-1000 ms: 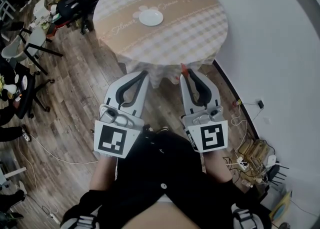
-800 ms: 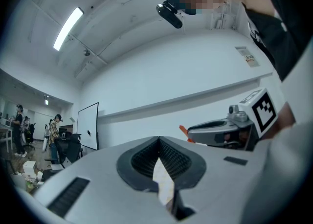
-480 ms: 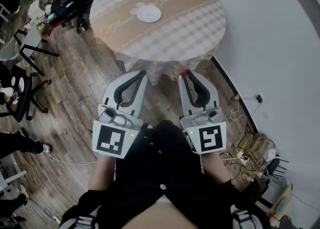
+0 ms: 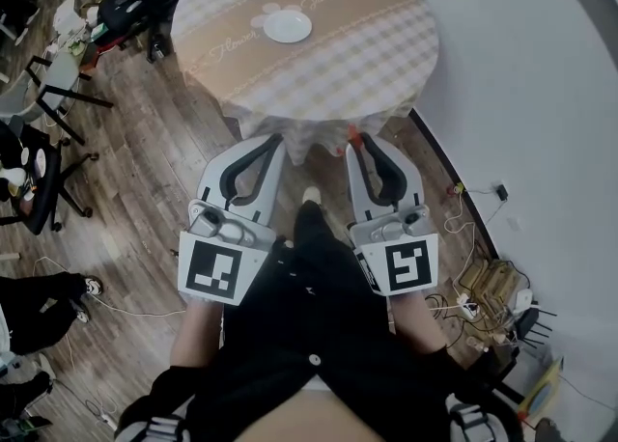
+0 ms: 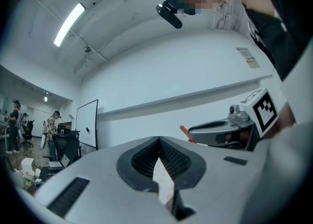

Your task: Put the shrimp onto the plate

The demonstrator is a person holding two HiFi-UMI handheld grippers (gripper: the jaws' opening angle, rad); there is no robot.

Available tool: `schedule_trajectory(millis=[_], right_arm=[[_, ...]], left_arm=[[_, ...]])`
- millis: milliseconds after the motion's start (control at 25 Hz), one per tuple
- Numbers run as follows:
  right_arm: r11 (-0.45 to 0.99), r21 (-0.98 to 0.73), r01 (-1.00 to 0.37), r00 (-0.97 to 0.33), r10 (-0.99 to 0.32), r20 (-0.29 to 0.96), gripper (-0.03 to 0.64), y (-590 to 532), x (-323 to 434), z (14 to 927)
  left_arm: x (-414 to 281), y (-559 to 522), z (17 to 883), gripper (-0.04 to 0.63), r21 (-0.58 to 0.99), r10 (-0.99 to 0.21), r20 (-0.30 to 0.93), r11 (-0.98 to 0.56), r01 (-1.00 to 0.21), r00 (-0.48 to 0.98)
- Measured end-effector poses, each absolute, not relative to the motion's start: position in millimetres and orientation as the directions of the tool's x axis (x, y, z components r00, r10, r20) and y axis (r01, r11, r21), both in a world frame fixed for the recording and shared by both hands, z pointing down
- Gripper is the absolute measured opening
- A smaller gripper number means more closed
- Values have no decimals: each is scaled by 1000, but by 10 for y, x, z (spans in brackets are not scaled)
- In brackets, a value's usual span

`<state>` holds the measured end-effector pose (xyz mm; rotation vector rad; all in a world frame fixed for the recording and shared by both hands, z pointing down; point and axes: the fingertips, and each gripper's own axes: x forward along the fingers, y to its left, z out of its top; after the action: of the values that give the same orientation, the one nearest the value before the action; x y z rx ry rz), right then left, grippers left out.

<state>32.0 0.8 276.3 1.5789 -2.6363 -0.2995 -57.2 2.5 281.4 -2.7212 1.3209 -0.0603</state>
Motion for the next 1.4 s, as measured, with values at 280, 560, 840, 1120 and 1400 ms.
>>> schedule_trajectory(millis=[280, 560, 840, 1120, 1400], right_arm=[[486, 188, -854, -503, -862, -56, 49, -300, 355, 2779], [511, 177, -841, -526, -849, -54, 49, -703, 489, 2818], [542, 160, -825, -555, -830, -55, 49, -1191, 602, 2842], [581, 142, -802, -591, -806, -39, 49, -1711, 727, 2901], [618, 144, -773, -629, -777, -37, 49, -2128, 803, 2893]], left_arm=[[-520, -260, 2839, 3, -127, -800, -3, -595, -794, 600], [-376, -624, 2870, 3, -126, -814, 10, -577, -807, 580], [-256, -1085, 2879, 3, -139, -832, 20, -551, -823, 554], [-143, -1554, 2898, 3, -144, -856, 30, -515, -845, 517], [-42, -1930, 2874, 3, -137, -878, 22, -477, -868, 479]])
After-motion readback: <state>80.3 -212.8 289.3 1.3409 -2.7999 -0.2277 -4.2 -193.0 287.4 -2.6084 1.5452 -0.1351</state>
